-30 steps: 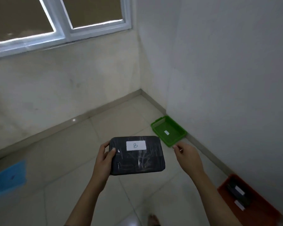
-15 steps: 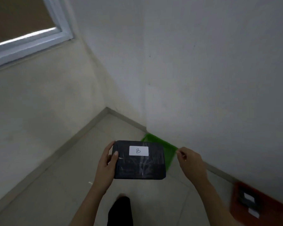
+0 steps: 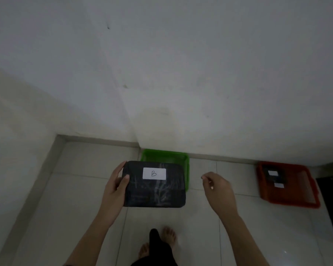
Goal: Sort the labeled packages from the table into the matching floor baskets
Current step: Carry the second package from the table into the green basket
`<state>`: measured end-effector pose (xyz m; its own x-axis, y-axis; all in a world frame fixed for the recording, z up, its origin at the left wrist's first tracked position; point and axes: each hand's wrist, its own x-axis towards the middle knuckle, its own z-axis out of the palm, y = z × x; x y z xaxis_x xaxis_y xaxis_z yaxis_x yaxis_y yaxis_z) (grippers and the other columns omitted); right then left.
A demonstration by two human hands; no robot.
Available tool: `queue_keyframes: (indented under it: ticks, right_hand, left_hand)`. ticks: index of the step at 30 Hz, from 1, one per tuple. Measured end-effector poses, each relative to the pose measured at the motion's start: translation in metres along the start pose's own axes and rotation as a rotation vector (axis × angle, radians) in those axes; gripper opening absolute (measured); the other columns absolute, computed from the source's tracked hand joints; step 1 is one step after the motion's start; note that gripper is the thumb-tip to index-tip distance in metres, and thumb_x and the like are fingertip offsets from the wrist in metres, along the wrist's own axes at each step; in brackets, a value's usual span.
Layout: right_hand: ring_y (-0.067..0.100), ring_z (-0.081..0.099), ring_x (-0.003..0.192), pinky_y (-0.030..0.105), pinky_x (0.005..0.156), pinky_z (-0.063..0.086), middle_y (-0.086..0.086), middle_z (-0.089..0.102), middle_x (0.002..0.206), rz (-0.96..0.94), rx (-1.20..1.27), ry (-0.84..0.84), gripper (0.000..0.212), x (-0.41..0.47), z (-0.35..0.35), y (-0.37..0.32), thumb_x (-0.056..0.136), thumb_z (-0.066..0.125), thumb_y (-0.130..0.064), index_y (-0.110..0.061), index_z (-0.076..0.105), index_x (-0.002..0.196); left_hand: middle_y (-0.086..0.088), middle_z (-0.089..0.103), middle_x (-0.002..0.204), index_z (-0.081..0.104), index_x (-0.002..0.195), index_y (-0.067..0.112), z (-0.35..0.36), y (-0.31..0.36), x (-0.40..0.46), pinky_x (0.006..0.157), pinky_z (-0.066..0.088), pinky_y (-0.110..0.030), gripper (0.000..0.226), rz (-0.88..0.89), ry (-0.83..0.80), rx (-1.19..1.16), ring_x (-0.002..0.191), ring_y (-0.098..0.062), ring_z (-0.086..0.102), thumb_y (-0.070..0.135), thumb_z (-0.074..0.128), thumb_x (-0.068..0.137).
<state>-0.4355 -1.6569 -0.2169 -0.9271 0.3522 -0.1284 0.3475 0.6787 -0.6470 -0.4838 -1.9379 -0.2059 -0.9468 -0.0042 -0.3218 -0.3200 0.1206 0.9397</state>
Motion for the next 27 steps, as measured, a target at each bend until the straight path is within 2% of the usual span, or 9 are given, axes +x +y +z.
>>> queue_keyframes:
  ticks: [3,7,9,13,15,17,20,23,27]
  right_hand:
    - [0.021,0.061,0.068,0.038,0.062,0.053,0.007,0.068,0.08,0.033,-0.003,0.032,0.011,0.031,0.062,0.04,0.09,0.056,-0.006,-0.01,0.066,0.085]
    - [0.022,0.061,0.07,0.037,0.06,0.053,0.008,0.067,0.083,0.085,-0.027,0.095,0.01,0.066,0.162,0.114,0.09,0.055,-0.006,-0.008,0.065,0.088]
    - [0.023,0.061,0.074,0.037,0.059,0.053,0.008,0.067,0.085,0.108,-0.057,0.108,0.01,0.082,0.213,0.155,0.09,0.054,-0.008,-0.01,0.064,0.089]
    - [0.03,0.058,0.088,0.042,0.063,0.053,0.012,0.066,0.094,0.117,-0.162,0.11,0.013,0.111,0.306,0.234,0.091,0.054,-0.011,-0.007,0.064,0.098]
    - [0.031,0.055,0.095,0.042,0.066,0.053,0.014,0.064,0.103,0.131,-0.198,0.122,0.019,0.125,0.342,0.266,0.091,0.054,-0.013,-0.007,0.062,0.107]
    - [0.031,0.051,0.101,0.042,0.071,0.051,0.014,0.061,0.112,0.156,-0.201,0.134,0.028,0.138,0.37,0.292,0.091,0.055,-0.015,-0.008,0.057,0.118]
    - [0.03,0.05,0.103,0.043,0.073,0.051,0.013,0.057,0.119,0.169,-0.185,0.162,0.042,0.153,0.398,0.32,0.09,0.054,-0.017,-0.014,0.046,0.13]
    - [0.029,0.053,0.098,0.042,0.069,0.051,0.012,0.057,0.116,0.153,-0.139,0.187,0.05,0.159,0.414,0.335,0.09,0.05,-0.015,-0.02,0.035,0.137]
    - [0.034,0.059,0.096,0.041,0.068,0.05,0.014,0.06,0.118,0.155,-0.031,0.203,0.054,0.16,0.423,0.338,0.091,0.046,-0.008,-0.022,0.028,0.14]
  left_hand:
    - [-0.01,0.065,0.102,0.047,0.132,0.023,0.018,-0.065,0.053,0.068,0.054,-0.012,0.04,0.031,-0.006,0.029,0.086,-0.002,0.067,0.004,0.043,0.097]
    - [-0.011,0.06,0.11,0.047,0.129,0.026,0.038,-0.179,0.117,0.079,0.053,-0.014,0.039,0.035,-0.001,0.078,0.102,-0.02,0.059,0.004,0.043,0.097]
    - [-0.005,0.06,0.108,0.048,0.127,0.03,0.043,-0.237,0.149,0.075,0.052,-0.011,0.039,0.052,0.008,0.108,0.097,-0.014,0.06,0.005,0.044,0.097]
    - [-0.004,0.059,0.124,0.048,0.131,0.032,0.044,-0.341,0.208,0.085,0.052,-0.022,0.04,0.062,0.026,0.176,0.103,-0.012,0.062,0.008,0.042,0.098]
    - [-0.001,0.057,0.125,0.048,0.134,0.026,0.04,-0.38,0.237,0.077,0.049,-0.007,0.04,0.091,0.041,0.234,0.094,0.007,0.062,0.009,0.042,0.098]
    - [-0.001,0.056,0.127,0.047,0.136,0.019,0.04,-0.41,0.265,0.074,0.045,-0.001,0.04,0.135,0.036,0.271,0.09,0.016,0.059,0.008,0.042,0.098]
    - [-0.001,0.051,0.135,0.043,0.141,0.017,0.051,-0.437,0.301,0.091,0.042,-0.01,0.042,0.2,-0.02,0.349,0.107,0.001,0.054,0.011,0.039,0.099]
    - [0.01,0.044,0.137,0.039,0.143,0.023,0.068,-0.45,0.325,0.091,0.033,0.002,0.043,0.276,-0.123,0.401,0.114,0.006,0.044,0.016,0.036,0.1]
    - [0.005,0.047,0.137,0.034,0.145,0.02,0.089,-0.463,0.34,0.102,0.037,-0.021,0.044,0.3,-0.216,0.423,0.119,-0.007,0.048,0.019,0.032,0.101]
